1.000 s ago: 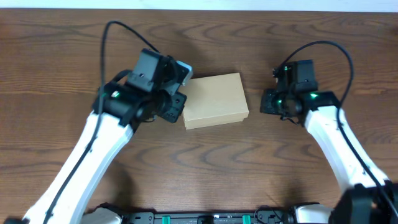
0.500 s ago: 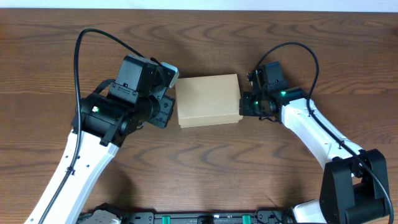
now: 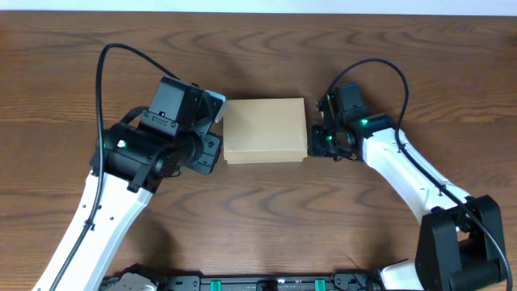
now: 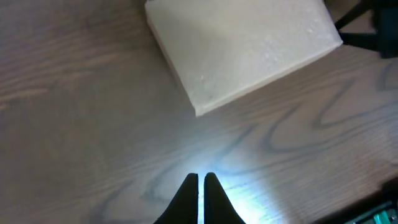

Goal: Pack container

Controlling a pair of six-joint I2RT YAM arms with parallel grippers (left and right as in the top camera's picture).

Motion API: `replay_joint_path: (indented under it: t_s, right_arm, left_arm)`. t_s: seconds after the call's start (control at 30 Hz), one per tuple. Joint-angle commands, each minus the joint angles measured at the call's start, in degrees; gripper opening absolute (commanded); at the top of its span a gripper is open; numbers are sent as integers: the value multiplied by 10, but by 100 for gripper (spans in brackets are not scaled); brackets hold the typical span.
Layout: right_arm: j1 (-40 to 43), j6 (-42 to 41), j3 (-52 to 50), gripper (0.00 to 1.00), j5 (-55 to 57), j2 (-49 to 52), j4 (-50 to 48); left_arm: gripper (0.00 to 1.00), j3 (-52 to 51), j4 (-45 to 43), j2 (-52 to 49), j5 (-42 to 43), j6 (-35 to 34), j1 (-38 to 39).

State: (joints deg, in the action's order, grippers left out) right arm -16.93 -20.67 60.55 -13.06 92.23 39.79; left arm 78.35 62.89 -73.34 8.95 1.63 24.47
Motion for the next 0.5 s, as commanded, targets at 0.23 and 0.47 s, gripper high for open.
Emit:
replay_joint_path:
  t_s: [0.23,0.47]
  right_arm:
    - [5,23,50,1,45,-280,132]
    - [-9,23,-18,2,90,-495,180]
  left_arm:
    - [6,-17,53,88,27,-36,-2]
    - [6,-101,2,199,28,-71,-2]
